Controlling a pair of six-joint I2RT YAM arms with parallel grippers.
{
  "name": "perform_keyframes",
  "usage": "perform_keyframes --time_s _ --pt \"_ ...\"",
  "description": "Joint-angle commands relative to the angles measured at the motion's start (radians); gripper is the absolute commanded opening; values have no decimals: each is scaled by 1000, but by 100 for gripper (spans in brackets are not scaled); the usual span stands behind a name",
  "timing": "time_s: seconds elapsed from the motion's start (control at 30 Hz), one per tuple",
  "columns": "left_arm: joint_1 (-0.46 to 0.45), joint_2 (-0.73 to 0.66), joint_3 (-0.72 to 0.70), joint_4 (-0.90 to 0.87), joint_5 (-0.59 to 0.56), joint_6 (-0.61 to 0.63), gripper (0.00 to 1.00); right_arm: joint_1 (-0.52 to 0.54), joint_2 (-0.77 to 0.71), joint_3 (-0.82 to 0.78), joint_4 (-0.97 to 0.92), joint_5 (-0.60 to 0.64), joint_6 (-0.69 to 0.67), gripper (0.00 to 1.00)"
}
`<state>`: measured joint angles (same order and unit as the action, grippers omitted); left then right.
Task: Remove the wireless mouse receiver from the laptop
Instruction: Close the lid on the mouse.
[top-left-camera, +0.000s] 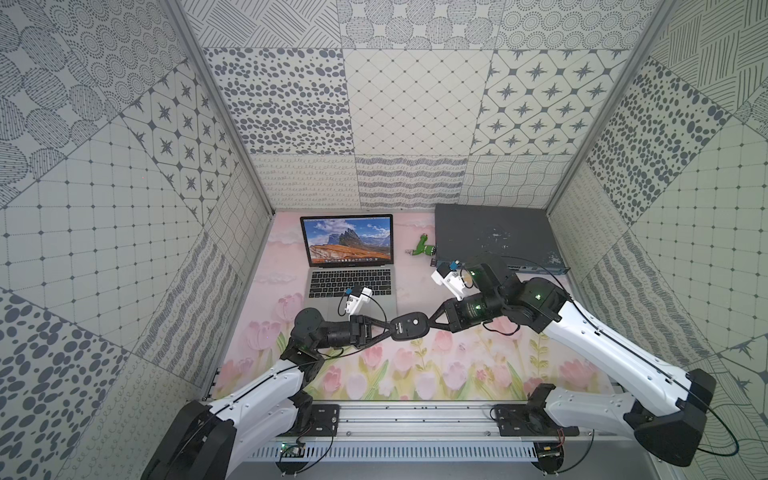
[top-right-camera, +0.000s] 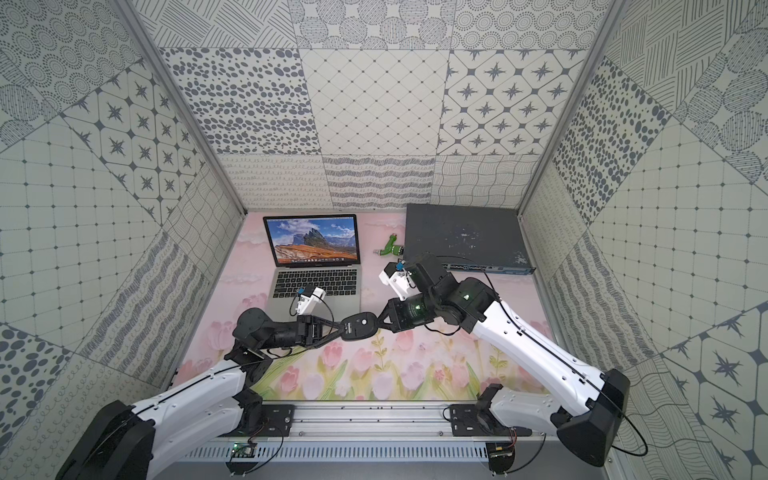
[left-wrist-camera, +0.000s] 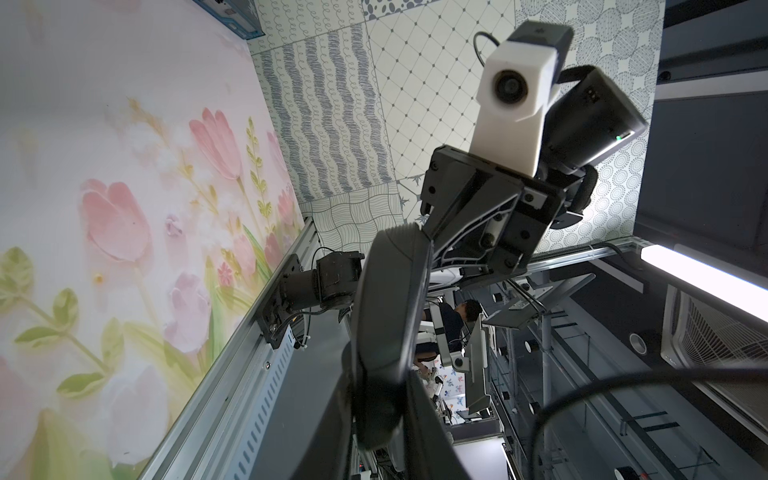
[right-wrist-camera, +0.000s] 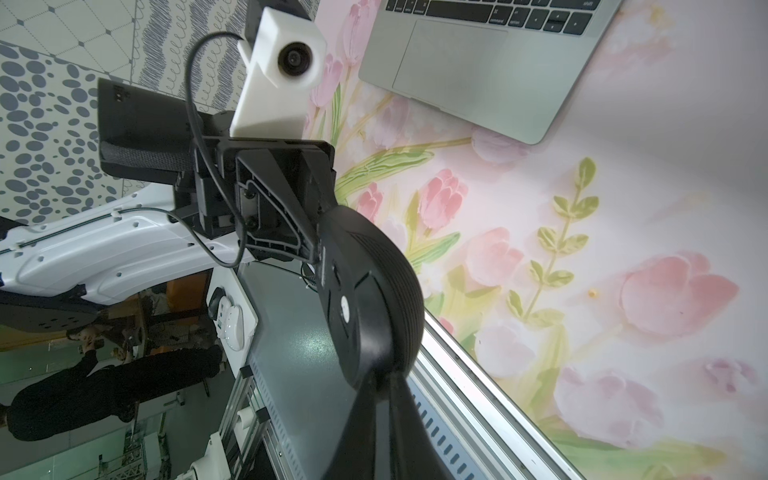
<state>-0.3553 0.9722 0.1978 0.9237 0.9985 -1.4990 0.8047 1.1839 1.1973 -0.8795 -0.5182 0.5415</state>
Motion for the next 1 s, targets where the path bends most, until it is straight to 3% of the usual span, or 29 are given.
perform_keyframes --time_s 0.0,0.97 --pt "1 1 0 93 25 15 2 23 29 21 31 -2 -15 11" --pt "1 15 -1 171 21 -18 2 77 108 12 77 -4 -12 11"
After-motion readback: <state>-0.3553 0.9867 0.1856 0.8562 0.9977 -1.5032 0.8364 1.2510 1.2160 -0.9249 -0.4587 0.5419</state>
